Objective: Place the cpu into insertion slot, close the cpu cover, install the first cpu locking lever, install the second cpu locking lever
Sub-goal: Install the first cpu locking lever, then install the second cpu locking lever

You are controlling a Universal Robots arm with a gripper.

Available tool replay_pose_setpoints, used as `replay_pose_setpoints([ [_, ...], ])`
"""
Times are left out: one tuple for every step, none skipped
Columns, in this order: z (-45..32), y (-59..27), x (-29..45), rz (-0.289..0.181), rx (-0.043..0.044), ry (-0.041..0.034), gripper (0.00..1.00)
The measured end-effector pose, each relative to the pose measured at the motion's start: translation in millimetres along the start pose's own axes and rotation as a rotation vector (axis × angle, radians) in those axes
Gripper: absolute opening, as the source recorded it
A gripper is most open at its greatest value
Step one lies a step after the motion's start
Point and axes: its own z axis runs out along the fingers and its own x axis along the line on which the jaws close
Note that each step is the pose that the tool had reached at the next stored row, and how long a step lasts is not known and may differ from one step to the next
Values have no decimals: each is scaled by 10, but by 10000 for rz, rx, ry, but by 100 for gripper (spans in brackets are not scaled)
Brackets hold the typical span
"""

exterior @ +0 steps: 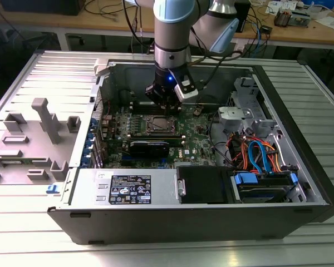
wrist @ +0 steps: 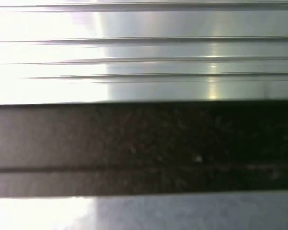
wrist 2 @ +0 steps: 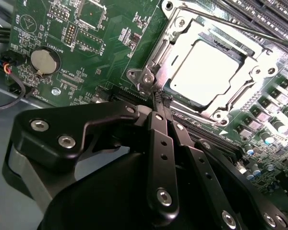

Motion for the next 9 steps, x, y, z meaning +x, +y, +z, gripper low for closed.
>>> replay_pose_setpoints([
  [-3, 0, 0, 0, 8, -1, 11],
  [-5, 0, -1, -1, 17, -1, 11],
  [-6, 0, 0, -1, 25, 0, 11],
  [-7, -1, -1, 0, 32, 0, 11],
  [-7, -1, -1, 1, 34, 1, 11],
  [-6, 0, -3, -1, 32, 0, 11],
  [-6, 0, -5, -1, 32, 0, 11],
  [-6, 0, -5, -1, 33, 0, 11],
  [-6, 0, -5, -1, 33, 0, 11],
])
